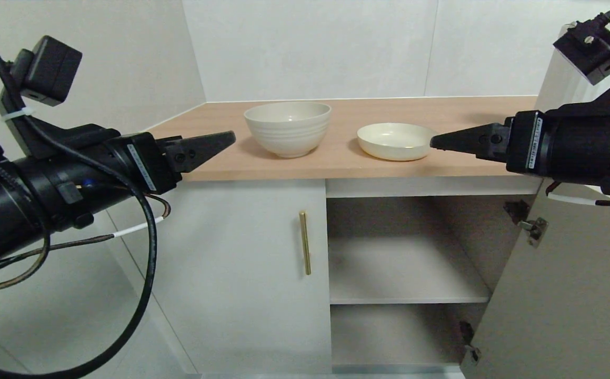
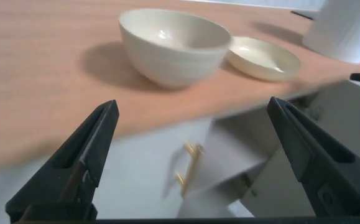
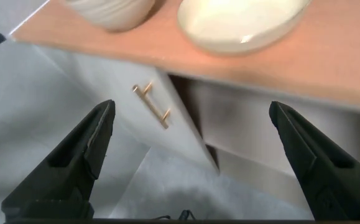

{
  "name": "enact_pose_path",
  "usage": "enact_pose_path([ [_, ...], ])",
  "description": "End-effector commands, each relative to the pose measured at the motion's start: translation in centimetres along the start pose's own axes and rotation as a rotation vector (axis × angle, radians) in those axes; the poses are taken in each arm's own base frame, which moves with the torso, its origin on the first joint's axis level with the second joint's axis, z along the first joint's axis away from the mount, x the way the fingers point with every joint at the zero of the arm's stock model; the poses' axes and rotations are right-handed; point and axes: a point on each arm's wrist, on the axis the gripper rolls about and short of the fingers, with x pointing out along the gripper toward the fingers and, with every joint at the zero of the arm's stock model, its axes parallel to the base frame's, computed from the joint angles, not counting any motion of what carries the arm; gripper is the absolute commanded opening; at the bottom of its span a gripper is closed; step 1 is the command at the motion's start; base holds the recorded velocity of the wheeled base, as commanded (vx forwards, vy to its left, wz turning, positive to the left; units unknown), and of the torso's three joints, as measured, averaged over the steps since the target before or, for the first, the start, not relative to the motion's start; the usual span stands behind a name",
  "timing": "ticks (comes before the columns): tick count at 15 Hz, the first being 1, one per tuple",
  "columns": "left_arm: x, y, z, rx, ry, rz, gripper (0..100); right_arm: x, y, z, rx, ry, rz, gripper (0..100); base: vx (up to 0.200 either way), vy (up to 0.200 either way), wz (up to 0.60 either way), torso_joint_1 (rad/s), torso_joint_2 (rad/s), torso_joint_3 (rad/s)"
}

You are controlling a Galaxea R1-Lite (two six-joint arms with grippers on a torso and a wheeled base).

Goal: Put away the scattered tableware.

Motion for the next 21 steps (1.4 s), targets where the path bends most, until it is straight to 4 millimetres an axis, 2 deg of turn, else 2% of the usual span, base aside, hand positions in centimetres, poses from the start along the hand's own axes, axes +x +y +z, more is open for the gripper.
enact_pose_path([
  [1,0.0,0.0,0.0,-0.001,0.0,0.001,100,0.1,-0.2,-0.4,-0.001,0.012,-0.007,100,0.2,0.0,0.0,-0.007,0.01,0.012],
  [7,-1.2,-0.4,0.9,0.004,-0.038,-0.006,100,-0.9,0.0,-0.6,-0.033,-0.003,0.004,100,0.0,0.0,0.0,0.0,0.0,0.0],
  [10,-1.3,-0.4,1.2,0.005,-0.045,-0.008,100,-1.0,-0.1,-0.9,-0.052,0.004,0.004,100,0.0,0.0,0.0,0.041,-0.22,-0.198],
  [16,-0.1,-0.6,0.7,-0.011,0.075,0.008,100,-0.6,-0.1,-1.1,-0.051,0.016,0.004,100,0.0,0.0,0.0,0.124,-0.43,-0.311],
  [18,-0.5,-0.6,1.0,-0.019,0.146,0.038,100,-0.3,-0.2,-1.2,-0.05,0.022,-0.001,100,0.0,0.0,0.0,0.093,-0.23,-0.163],
  [21,-0.1,-0.5,0.6,-0.068,0.285,0.092,100,1.2,-0.4,-1.0,-0.049,0.027,-0.068,100,0.0,0.0,0.0,0.015,-0.05,-0.032],
])
